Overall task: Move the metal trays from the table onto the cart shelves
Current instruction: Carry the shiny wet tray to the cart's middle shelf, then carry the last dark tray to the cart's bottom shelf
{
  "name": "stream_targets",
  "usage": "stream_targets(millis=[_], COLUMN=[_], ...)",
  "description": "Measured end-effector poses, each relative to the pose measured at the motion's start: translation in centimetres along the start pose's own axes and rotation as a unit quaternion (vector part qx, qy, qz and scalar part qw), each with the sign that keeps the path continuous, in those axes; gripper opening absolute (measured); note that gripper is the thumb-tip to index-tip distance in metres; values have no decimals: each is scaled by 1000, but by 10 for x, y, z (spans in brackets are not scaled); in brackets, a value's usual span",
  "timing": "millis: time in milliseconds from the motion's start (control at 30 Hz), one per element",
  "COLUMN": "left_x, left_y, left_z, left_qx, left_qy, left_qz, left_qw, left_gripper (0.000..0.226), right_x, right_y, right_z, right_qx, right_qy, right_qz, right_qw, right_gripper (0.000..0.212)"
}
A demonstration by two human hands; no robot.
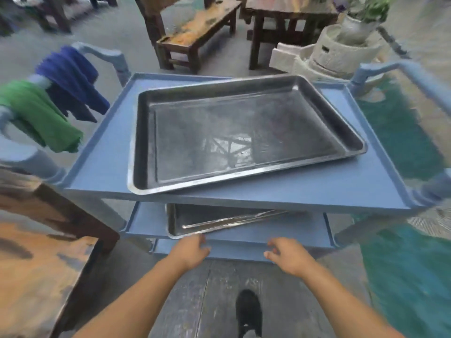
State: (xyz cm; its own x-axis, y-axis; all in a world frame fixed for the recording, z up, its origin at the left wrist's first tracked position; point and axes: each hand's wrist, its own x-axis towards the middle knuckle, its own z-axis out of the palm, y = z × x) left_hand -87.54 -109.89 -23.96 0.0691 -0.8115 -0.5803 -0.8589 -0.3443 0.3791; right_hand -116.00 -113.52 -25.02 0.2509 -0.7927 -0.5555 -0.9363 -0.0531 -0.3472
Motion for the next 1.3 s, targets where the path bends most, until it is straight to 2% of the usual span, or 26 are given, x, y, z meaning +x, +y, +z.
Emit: stream_targets(millis=[67, 233, 467, 667, 800, 900, 1100, 1233, 1300], left_x=[-37, -122, -187, -218, -249, -286, -404, -496, -545], left_y=[5, 4, 26, 89, 149, 195, 259, 283, 293], left_z=[-19, -58, -74, -41, -1, 42, 155, 237, 277], left_qx=[29, 110, 191, 251, 285, 313, 369, 405, 422], left_qy=[-12, -3, 18, -1, -31, -45, -102, -155, -172], left_qz=[14, 65, 156, 287, 352, 407, 540, 614, 651], left_qw=[999, 992, 969, 925, 891, 857, 750, 659, 607], left_gripper=[40, 41, 34, 26, 24, 28, 41, 42, 42], right_x=[-39, -136, -245, -331, -406, -473, -640, -758, -811], right_y=[-12, -44, -55, -16, 23, 50, 76, 59, 44], right_z=[-15, -43, -37, -6, 17, 49, 154, 241, 286], right_qx=[1, 23, 100, 202, 247, 283, 334, 307, 311], right_qy=[-10, 20, 114, 213, 277, 318, 384, 404, 409], right_qz=[14, 44, 94, 183, 259, 317, 415, 514, 564], right_qw=[1000, 999, 984, 938, 892, 848, 754, 692, 646], right_gripper=[44, 48, 47, 43, 44, 45, 44, 47, 49])
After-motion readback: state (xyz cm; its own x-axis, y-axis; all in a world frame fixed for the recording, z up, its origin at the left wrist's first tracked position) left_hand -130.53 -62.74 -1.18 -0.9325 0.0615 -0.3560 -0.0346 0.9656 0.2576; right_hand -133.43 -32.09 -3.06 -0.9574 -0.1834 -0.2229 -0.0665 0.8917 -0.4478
